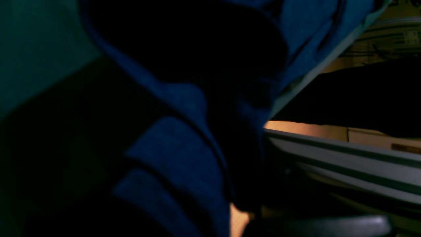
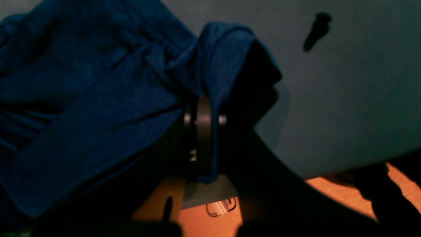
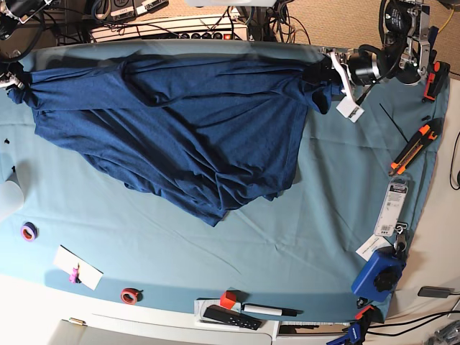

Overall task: Layout the t-shirt on the table in an organized manner, then fold the t-shirt properly
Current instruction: 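Pull the shirt edge with the left gripper away from the right gripper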

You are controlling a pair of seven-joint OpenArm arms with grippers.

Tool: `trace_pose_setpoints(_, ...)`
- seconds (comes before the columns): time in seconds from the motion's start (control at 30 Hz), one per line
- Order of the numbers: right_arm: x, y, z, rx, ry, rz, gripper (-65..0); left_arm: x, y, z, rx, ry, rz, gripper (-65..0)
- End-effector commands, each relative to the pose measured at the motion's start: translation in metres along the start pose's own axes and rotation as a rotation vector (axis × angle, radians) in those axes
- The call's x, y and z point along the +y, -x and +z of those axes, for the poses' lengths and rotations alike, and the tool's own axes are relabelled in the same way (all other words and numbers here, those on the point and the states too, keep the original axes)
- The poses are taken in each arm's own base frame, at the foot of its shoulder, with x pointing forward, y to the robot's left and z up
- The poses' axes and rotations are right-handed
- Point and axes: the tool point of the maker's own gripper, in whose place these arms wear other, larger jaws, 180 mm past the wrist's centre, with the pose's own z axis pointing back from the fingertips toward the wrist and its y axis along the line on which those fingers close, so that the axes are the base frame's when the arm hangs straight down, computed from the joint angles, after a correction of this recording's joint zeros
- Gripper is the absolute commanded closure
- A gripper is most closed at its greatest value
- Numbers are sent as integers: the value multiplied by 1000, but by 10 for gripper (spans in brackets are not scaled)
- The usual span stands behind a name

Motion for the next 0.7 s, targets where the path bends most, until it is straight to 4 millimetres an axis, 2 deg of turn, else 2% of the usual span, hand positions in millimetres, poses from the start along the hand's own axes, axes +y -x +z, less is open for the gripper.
trace_pose_setpoints(0.0, -3, -23, 12, -58, 16, 29, 0, 3, -3, 6, 0, -16, -17, 0)
trace_pose_setpoints(0.23, -1, -26, 12, -74, 4, 26, 0, 5, -2, 6, 3, -23, -20, 0)
trace_pose_setpoints(0.27, -1, -26, 12, -77, 1, 26, 0, 6, -1, 6, 7, -28, -23, -62)
trace_pose_setpoints(0.33, 0, -28, 12, -87, -2, 34, -126, 6, -1, 6, 9, -31, -24, -228)
trace_pose_setpoints(0.37, 0, -29, 12, -95, -3, 38, -183, 6, -1, 6, 8, -32, -25, -282)
trace_pose_setpoints(0.4, 0, -31, 13, -103, -4, 40, -219, 6, -2, 6, 8, -31, -25, -298)
trace_pose_setpoints(0.57, 1, -43, 15, -163, -3, 42, -228, 20, -1, 8, 28, -103, -67, -298)
trace_pose_setpoints(0.67, -1, -55, 21, -196, 5, 55, -228, 27, -10, 10, 12, -136, -91, -296)
